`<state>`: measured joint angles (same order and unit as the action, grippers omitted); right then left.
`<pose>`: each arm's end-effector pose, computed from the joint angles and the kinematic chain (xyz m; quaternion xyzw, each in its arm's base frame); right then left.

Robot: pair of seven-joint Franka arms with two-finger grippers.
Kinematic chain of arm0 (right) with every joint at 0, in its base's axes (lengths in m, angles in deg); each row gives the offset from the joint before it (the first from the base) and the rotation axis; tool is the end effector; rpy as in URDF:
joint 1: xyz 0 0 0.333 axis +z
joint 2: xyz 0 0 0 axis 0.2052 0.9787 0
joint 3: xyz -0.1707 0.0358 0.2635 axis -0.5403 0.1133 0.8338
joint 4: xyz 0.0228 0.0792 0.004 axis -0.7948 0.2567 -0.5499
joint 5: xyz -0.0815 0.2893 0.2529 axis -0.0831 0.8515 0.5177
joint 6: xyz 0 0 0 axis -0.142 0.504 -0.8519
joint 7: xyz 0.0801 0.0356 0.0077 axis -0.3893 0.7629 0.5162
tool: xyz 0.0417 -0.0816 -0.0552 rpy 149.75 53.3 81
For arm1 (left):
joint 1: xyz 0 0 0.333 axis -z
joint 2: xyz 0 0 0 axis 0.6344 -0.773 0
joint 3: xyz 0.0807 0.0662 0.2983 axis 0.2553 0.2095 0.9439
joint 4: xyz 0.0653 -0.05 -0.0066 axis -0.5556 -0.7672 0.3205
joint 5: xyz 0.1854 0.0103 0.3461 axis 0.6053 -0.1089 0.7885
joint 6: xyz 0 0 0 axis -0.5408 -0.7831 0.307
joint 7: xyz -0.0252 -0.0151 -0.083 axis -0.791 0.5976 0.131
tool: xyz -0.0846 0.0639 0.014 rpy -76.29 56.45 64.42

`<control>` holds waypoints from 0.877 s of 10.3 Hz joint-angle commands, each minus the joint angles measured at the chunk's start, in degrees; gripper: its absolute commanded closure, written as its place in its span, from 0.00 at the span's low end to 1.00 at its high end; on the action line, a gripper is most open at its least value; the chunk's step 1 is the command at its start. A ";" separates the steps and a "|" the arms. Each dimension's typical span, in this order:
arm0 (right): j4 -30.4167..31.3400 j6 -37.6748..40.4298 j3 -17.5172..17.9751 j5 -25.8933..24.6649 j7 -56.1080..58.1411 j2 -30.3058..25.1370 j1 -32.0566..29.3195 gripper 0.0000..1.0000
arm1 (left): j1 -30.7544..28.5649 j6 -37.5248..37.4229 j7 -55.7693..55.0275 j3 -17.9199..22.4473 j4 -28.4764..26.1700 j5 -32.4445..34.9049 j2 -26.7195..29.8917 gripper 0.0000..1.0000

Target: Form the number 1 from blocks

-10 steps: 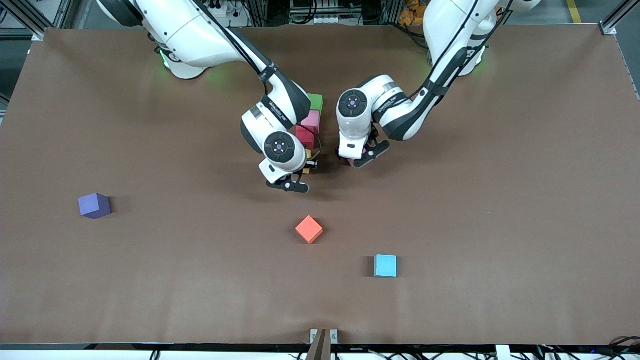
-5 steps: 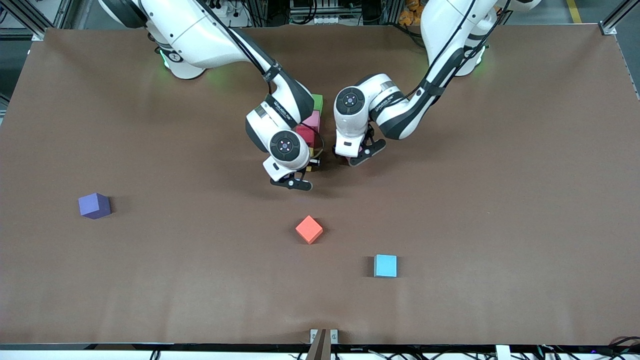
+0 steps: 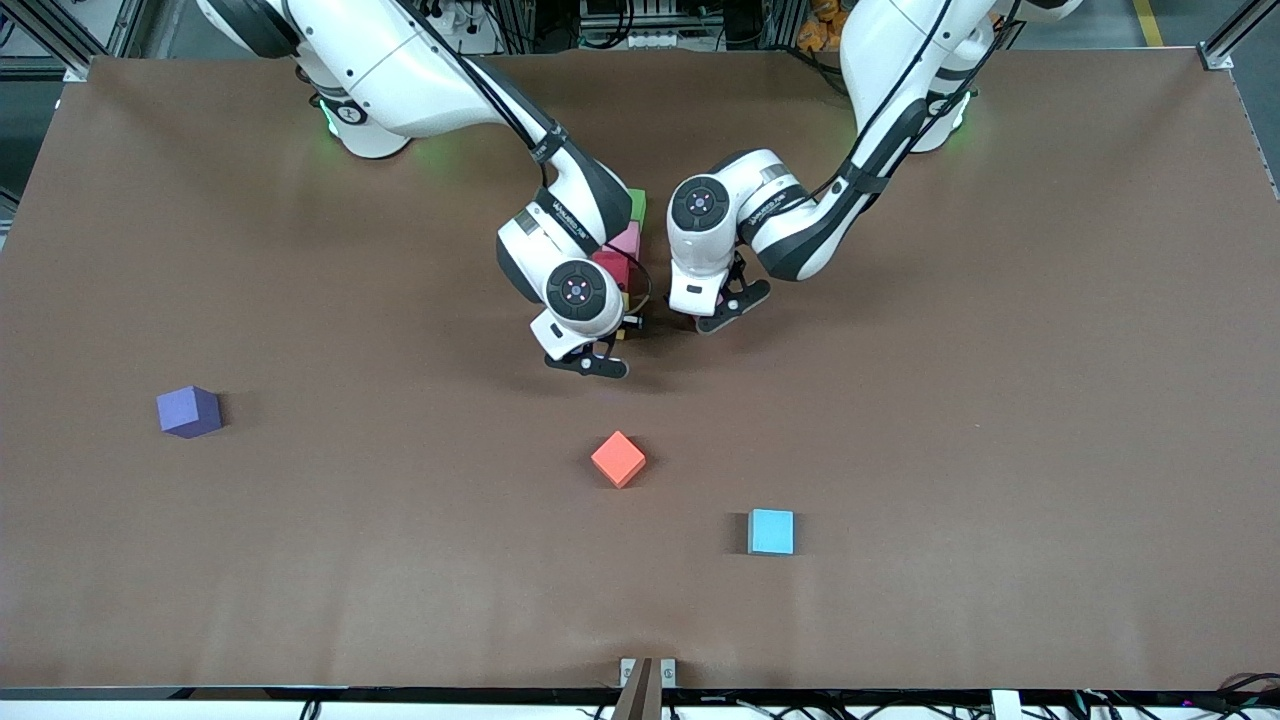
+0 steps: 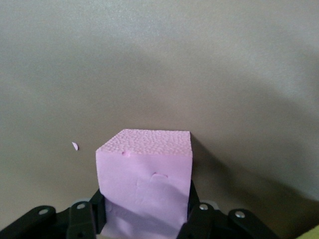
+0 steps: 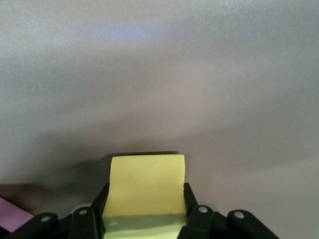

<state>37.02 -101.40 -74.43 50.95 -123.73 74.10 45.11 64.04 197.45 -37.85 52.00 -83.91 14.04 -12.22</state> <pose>0.4895 0.4577 0.2031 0.9848 -0.0869 -0.1505 0.0044 0.4030 -0.4450 0.2006 -0.9621 -0.2653 0.0384 0.0504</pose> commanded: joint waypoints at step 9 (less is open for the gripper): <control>-0.74 0.91 0.12 -0.62 -0.71 0.01 0.05 0.00 | -0.76 0.00 5.26 -0.09 1.65 0.04 0.57 1.00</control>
<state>37.05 -101.03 -74.34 50.95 -123.73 74.47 45.46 63.54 197.50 -34.06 52.02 -82.24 14.04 -12.22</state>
